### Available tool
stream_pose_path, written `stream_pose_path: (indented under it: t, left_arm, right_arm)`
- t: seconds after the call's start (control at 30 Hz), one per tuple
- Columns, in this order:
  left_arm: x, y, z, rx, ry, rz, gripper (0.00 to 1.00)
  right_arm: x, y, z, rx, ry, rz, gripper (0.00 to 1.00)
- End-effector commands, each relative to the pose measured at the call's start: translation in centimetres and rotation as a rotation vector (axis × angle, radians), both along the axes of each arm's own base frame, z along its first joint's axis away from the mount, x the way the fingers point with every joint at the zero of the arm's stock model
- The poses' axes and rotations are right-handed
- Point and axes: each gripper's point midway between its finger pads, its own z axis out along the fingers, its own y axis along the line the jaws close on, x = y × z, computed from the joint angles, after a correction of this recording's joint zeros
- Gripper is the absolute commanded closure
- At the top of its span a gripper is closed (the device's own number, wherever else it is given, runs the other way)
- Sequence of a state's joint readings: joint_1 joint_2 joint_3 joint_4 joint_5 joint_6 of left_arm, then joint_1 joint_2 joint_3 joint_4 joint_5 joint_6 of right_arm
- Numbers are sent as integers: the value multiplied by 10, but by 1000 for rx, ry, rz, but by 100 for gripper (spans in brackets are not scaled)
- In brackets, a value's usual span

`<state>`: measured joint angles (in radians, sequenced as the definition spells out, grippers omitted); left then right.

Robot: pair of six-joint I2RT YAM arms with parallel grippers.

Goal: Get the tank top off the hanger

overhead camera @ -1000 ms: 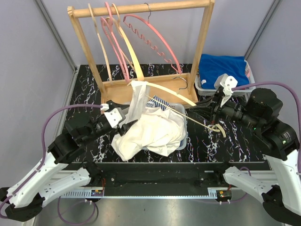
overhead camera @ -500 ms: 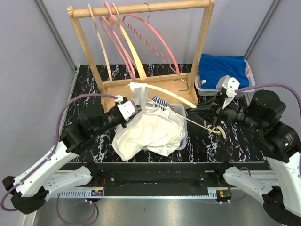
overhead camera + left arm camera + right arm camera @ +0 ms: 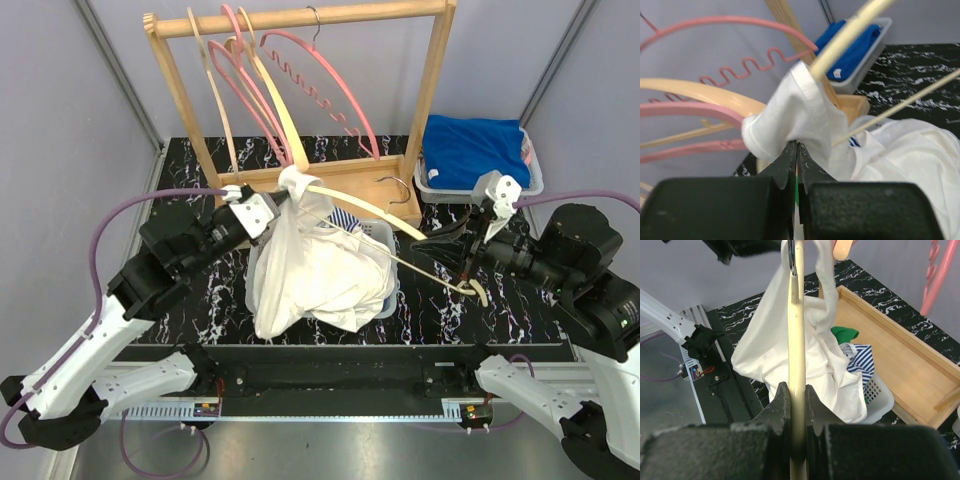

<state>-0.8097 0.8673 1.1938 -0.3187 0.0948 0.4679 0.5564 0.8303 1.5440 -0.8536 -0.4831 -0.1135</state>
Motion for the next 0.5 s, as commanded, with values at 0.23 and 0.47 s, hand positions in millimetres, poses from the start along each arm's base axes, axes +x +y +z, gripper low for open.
stream_pose_path:
  t: [0.23, 0.47]
  left_arm:
    - [27, 39, 82, -66, -257, 205, 100]
    - [52, 33, 83, -55, -234, 246, 100]
  right_arm:
    - [-24, -33, 13, 21, -40, -99, 100]
    - [-53, -46, 5, 25, 15, -85, 100]
